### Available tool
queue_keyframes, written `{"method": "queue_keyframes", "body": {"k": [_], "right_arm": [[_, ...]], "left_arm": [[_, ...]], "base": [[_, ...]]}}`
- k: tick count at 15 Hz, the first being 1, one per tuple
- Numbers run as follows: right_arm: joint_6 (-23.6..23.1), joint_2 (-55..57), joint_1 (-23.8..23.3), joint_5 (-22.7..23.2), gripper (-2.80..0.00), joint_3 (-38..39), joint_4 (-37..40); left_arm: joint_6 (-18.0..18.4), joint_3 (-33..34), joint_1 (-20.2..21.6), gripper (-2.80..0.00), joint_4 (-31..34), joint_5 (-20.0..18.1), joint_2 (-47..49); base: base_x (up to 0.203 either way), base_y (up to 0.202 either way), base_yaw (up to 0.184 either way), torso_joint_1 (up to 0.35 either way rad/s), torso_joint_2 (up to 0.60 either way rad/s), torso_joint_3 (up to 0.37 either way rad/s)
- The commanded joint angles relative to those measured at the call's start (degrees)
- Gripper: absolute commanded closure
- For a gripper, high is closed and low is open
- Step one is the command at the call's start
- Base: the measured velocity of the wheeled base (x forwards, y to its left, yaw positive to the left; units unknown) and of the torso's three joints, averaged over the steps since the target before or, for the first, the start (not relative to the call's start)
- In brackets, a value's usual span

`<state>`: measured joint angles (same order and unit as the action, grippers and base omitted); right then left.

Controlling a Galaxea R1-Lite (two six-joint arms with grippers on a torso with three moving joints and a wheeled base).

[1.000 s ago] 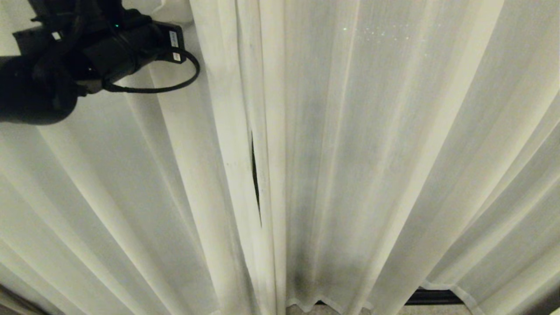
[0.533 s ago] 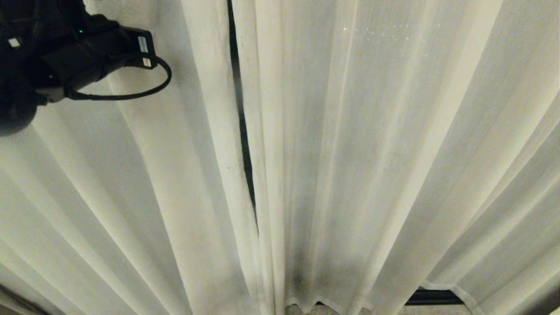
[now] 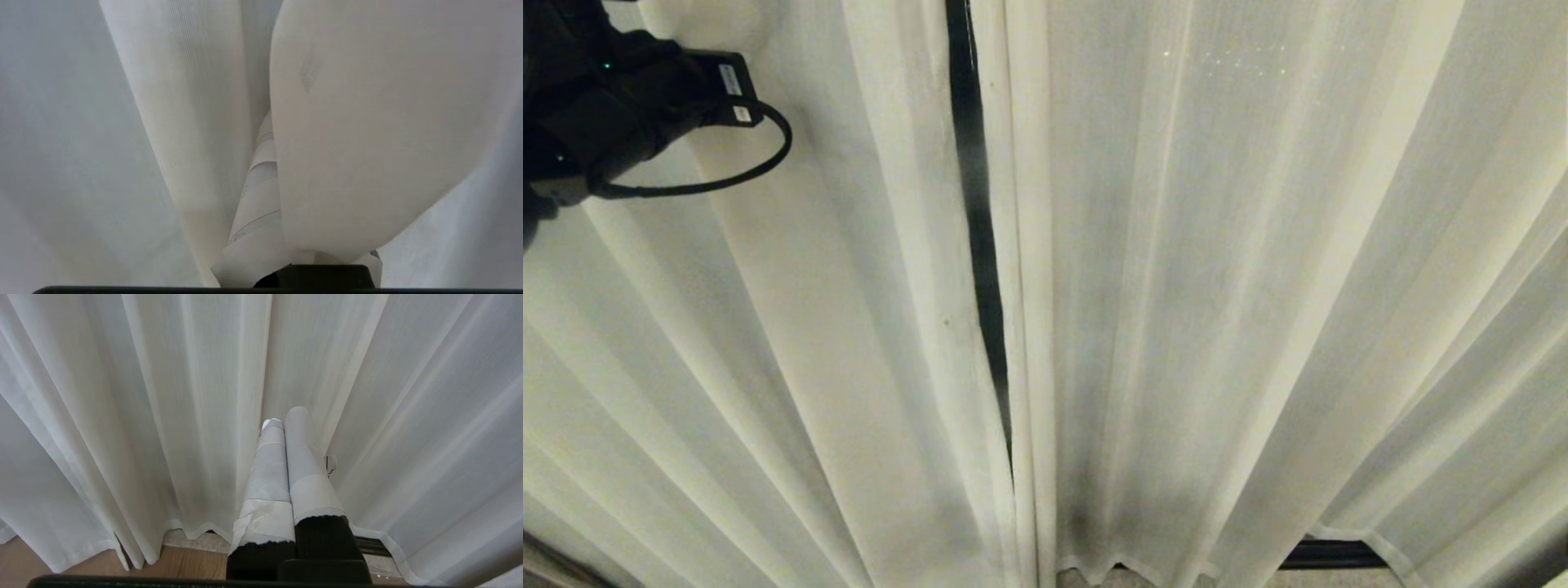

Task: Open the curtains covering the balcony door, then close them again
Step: Pull the inner curtains open on both sides

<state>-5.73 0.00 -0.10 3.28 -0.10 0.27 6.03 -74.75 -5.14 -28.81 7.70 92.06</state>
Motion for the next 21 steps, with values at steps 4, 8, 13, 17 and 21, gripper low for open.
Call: {"method": "queue_keyframes", "body": {"k": [4,8,13,17,21], "right_arm": [[-0.1,0.1,0.0,0.1,0.0,0.0,0.0],[-0.1,0.1,0.0,0.1,0.0,0.0,0.0],[-0.1,0.1,0.0,0.1,0.0,0.0,0.0],[-0.1,0.1,0.0,0.1,0.0,0.0,0.0],[-0.1,0.1,0.0,0.1,0.0,0.0,0.0]], "left_arm": [[-1.1,0.2,0.4,0.0,-0.2,0.0,-0.1],[-1.1,0.2,0.5,0.0,-0.2,0.0,-0.1],[-1.2,0.2,2.2,0.0,-0.2,0.0,-0.1],[-1.4,0.2,3.4,0.0,-0.2,-0.1,-0.2],[-1.9,0.2,3.4,0.0,-0.2,0.0,-0.3]], "base": [[0.0,0.0,0.0,0.0,0.0,0.0],[0.0,0.0,0.0,0.0,0.0,0.0],[0.001,0.102,-0.003,0.002,0.0,0.002],[0.0,0.194,0.002,0.006,0.0,0.003],[0.0,0.193,0.003,0.003,0.0,0.0]]}}
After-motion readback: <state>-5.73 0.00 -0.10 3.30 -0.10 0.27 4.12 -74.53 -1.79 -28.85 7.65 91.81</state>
